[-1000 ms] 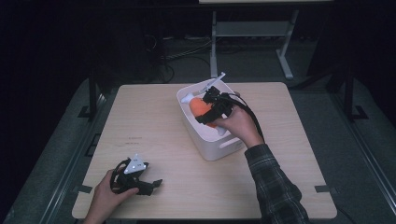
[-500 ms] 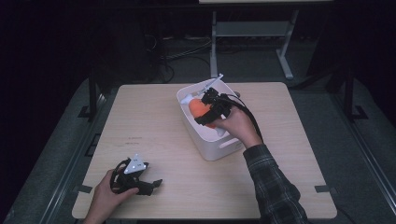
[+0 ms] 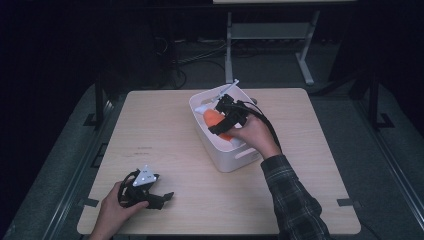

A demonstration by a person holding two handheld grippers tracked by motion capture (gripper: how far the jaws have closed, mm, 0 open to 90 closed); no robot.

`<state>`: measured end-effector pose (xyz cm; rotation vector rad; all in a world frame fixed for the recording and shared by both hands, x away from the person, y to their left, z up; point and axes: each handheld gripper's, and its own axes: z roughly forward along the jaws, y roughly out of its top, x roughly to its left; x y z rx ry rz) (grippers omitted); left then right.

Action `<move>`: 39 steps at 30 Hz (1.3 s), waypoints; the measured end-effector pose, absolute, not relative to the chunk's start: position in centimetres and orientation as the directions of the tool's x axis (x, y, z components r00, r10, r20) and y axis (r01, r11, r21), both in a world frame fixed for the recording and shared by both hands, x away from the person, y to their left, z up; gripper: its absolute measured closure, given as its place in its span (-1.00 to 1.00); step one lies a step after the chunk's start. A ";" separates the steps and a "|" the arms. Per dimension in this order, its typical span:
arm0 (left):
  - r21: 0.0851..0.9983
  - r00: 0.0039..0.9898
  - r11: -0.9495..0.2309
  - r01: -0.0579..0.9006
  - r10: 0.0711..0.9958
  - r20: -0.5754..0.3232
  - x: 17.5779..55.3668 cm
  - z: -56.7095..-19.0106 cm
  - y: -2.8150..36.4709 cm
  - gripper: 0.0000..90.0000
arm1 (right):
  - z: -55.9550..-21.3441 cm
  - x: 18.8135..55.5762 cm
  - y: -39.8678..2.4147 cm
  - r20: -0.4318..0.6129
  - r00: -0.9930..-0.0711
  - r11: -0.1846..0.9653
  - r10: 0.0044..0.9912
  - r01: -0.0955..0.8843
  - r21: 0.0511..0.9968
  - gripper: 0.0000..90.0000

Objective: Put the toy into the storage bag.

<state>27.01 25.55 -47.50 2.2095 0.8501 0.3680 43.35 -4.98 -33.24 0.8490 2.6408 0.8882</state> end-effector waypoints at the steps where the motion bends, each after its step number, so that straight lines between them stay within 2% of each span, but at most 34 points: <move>1: 0.721 0.741 -0.516 0.463 0.672 0.005 27.0 -47.5 25.5 -0.71 | -33.2 43.3 -5.0 -0.030 -0.806 0.648 0.591 0.452 0.613 -0.67; 15: 0.720 0.741 -0.516 0.464 0.672 0.004 27.0 -47.5 25.6 -0.71 | -32.2 42.6 -6.3 -0.033 -0.805 0.637 0.592 0.443 0.630 -0.67; 39: 0.723 0.738 -0.510 0.465 0.675 0.001 27.0 -47.5 25.5 -0.71 | -30.9 39.8 -13.3 -0.012 -0.768 0.556 0.641 0.453 0.696 -0.67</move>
